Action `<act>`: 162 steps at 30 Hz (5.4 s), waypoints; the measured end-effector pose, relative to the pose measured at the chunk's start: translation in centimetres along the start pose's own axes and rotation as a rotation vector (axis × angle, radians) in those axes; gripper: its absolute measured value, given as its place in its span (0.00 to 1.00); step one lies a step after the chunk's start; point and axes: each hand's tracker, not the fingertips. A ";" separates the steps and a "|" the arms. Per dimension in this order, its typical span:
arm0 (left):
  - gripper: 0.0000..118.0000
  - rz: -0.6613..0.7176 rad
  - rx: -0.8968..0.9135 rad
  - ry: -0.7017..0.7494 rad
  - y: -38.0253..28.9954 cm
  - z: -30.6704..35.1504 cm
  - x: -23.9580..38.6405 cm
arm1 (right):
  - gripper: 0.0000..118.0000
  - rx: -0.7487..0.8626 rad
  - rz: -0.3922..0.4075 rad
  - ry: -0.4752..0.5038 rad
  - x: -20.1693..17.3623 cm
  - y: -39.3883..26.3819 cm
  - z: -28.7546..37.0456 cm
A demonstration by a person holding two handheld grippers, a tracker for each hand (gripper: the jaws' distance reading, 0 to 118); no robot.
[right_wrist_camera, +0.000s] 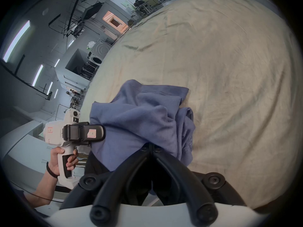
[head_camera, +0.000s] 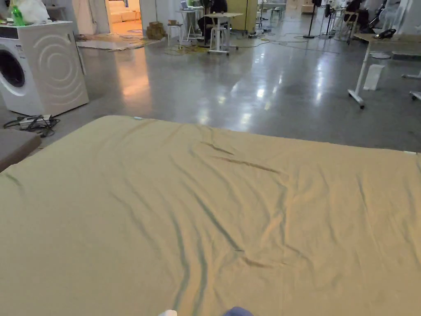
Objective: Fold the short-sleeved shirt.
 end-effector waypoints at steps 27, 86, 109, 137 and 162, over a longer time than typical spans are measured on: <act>0.74 0.130 0.138 0.759 11.4 30.1 -11.0 | 0.00 0.061 -0.149 -0.098 5.9 -4.1 6.9; 0.00 -0.889 1.020 0.465 -13.2 22.8 31.8 | 0.00 0.962 0.546 -0.413 -11.0 -2.9 26.6; 0.85 -0.905 1.071 0.462 -13.9 23.1 31.7 | 0.97 0.974 0.559 -0.406 -11.5 -3.2 26.2; 0.85 -0.895 1.044 0.465 -13.4 22.9 31.9 | 1.00 0.977 0.534 -0.385 -10.8 -3.2 26.2; 0.85 -0.859 1.019 0.433 -12.7 23.4 31.3 | 1.00 0.755 0.244 -0.462 -17.3 0.2 24.5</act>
